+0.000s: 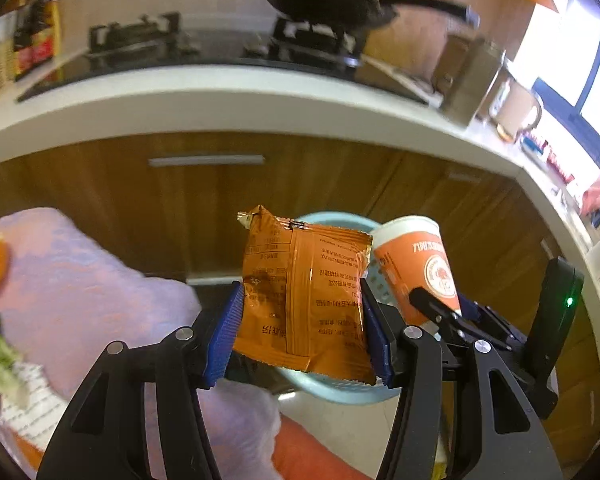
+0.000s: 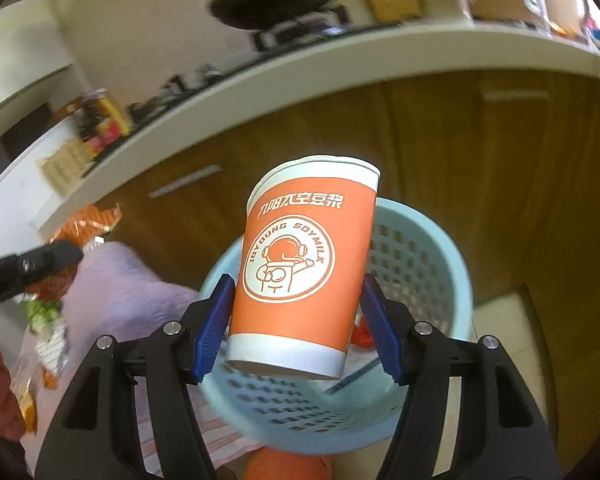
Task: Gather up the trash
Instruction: 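Carry packet and cup over the blue wastebasket and open both tools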
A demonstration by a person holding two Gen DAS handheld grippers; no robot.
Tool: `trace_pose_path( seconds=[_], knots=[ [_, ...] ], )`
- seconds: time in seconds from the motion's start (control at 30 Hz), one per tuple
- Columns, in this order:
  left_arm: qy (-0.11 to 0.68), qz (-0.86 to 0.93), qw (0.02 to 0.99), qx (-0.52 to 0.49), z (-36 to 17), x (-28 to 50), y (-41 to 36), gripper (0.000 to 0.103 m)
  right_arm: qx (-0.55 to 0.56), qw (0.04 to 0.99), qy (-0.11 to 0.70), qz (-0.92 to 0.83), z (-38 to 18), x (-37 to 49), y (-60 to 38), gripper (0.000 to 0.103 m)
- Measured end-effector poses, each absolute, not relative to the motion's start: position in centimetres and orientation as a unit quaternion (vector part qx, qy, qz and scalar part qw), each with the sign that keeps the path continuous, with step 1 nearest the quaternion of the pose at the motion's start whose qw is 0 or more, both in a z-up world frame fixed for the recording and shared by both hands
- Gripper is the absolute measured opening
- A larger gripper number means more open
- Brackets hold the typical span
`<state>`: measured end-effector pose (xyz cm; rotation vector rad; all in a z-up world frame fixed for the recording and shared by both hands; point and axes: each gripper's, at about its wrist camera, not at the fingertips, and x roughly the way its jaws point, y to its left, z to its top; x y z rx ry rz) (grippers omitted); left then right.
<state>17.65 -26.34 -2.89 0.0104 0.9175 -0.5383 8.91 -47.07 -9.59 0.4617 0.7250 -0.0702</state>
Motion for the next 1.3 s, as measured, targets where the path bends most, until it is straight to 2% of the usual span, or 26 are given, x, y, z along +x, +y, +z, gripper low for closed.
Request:
trace_pose_path(
  seconds=[0.17,0.37,0.8,0.9,1.0,1.17,1.3],
  knots=[
    [0.451,-0.266,0.852,0.017,-4.3,19.5,-30.0,0.054,0.246,0.890,0.382,-0.042,-11.7,10.8,-49.0,0.062],
    [0.465,-0.268,0.843,0.041,-5.6,20.3,-32.6,0.061,0.274,0.876,0.394,-0.044,-13.1,10.3,-50.8,0.065],
    [0.436,-0.280,0.853,0.052,-4.1,17.7,-31.9,0.066,0.255,0.898,0.356,-0.034,-9.1,8.3,-49.1,0.065],
    [0.443,-0.286,0.849,0.040,-4.3,18.2,-32.1,0.076,0.255,0.900,0.353,-0.041,-8.7,7.6,-49.2,0.065],
    [0.467,-0.288,0.836,0.024,-5.1,19.2,-32.2,0.079,0.259,0.897,0.354,-0.048,-8.8,7.2,-50.0,0.065],
    [0.470,-0.289,0.834,0.019,-5.6,19.1,-32.2,0.079,0.258,0.897,0.353,-0.055,-8.4,6.9,-50.6,0.065],
    [0.444,-0.295,0.846,0.009,-3.8,17.7,-30.9,0.079,0.250,0.905,0.342,-0.046,-7.2,6.8,-49.7,0.065]
  ],
)
